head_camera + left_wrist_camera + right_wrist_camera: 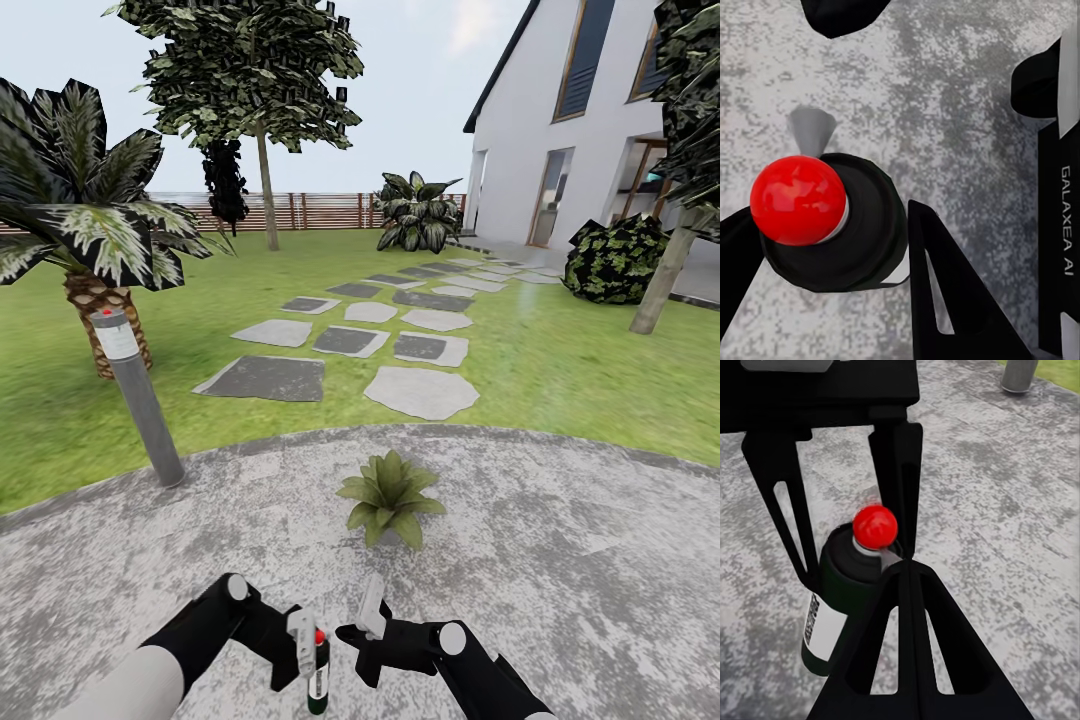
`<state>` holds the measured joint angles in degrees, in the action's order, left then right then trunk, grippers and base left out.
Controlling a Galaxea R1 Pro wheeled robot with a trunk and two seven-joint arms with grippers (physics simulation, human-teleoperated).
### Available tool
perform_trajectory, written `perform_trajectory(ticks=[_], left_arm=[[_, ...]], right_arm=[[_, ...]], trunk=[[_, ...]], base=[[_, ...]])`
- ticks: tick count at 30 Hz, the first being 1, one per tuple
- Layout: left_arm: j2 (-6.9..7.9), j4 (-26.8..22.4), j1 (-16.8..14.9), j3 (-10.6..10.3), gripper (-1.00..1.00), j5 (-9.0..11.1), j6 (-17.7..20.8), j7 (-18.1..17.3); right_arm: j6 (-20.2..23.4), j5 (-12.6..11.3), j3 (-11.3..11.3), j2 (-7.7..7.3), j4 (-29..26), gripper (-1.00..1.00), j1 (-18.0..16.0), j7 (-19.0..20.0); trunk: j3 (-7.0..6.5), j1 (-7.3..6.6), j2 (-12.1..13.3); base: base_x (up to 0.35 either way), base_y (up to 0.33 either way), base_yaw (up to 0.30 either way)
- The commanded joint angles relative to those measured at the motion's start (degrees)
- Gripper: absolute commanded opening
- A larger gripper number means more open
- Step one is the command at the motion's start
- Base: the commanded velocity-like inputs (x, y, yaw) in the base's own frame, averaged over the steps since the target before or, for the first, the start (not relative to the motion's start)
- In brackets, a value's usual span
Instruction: Pick up the pesticide atomizer in the garden and spray insectifuge to fully cover both potted plants in the garden.
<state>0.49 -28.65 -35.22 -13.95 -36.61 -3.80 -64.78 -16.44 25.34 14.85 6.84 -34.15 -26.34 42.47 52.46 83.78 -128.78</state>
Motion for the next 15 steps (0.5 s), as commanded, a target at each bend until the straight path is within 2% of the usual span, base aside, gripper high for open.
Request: perform_trajectory(ticks=[1, 15], left_arm=[[-0.10, -0.1, 0.0, -0.2, -1.00, -0.2, -0.4, 0.0], [-0.66, -0.1, -0.1, -0.2, -1.00, -0.1, -0.4, 0.0]], right_arm=[[-0.3, 0.6, -0.1, 0.02, 0.0, -1.00, 0.0, 0.0], [-0.3, 0.6, -0.1, 0.02, 0.0, -1.00, 0.0, 0.0]], trunk=[[0.05, -0.01, 0.0], [0.05, -0.01, 0.0]], base=[[0.000, 0.000, 0.000], [0.000, 0.000, 0.000]])
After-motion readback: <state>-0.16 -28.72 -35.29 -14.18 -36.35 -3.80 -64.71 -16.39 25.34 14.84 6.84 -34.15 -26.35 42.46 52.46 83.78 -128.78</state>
